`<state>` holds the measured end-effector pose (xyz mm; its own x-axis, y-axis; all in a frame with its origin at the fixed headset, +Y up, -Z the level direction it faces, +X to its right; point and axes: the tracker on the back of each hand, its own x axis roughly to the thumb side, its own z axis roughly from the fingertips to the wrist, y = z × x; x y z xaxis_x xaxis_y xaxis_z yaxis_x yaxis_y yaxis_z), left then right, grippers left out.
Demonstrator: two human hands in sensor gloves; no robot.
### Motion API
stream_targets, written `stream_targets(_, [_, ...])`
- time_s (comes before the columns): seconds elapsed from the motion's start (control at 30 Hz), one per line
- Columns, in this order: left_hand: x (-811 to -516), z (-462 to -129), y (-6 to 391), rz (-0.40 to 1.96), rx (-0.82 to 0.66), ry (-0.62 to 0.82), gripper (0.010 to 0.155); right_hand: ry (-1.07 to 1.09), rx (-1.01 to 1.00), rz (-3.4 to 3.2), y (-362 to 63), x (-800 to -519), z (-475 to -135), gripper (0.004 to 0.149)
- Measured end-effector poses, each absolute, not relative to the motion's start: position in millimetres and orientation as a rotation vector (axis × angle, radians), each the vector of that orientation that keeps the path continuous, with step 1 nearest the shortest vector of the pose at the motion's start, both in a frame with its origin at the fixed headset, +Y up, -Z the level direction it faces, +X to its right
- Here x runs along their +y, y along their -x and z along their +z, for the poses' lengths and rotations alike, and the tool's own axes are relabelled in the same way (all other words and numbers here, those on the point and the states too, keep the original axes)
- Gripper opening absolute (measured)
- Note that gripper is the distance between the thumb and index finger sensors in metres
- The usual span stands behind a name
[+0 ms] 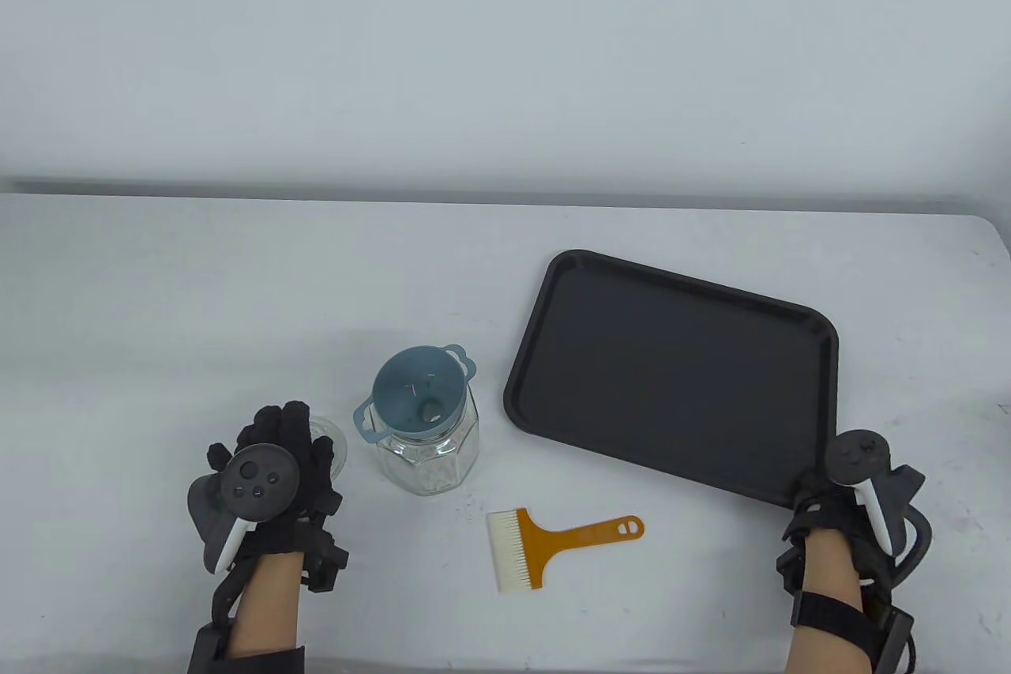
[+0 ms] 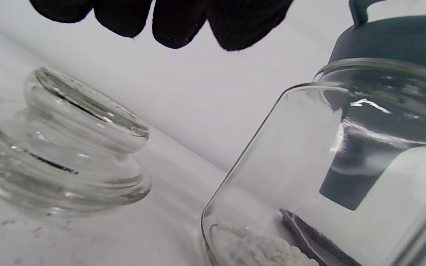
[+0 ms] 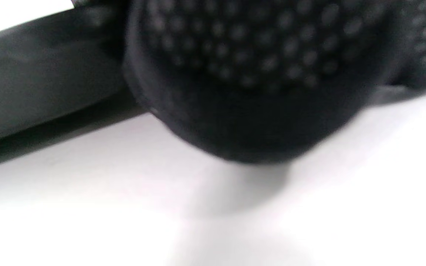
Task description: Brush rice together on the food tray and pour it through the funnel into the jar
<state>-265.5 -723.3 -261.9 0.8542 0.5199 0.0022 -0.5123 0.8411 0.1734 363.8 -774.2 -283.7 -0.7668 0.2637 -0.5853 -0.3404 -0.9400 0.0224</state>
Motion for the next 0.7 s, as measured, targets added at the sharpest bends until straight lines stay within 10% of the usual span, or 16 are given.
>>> stream_targets(0.43, [-723.9, -262.0, 265.9, 0.551, 0.048, -0.167, 0.066, 0.871, 0.089, 2.928, -345.5, -747.6, -287.4, 0.059])
stream_targets(0.7, [-725.4, -263.1, 265.3, 0.559, 0.037, -0.164, 0.066, 0.28, -0.344, 2.967, -277.3, -699.2, -282.6, 0.06])
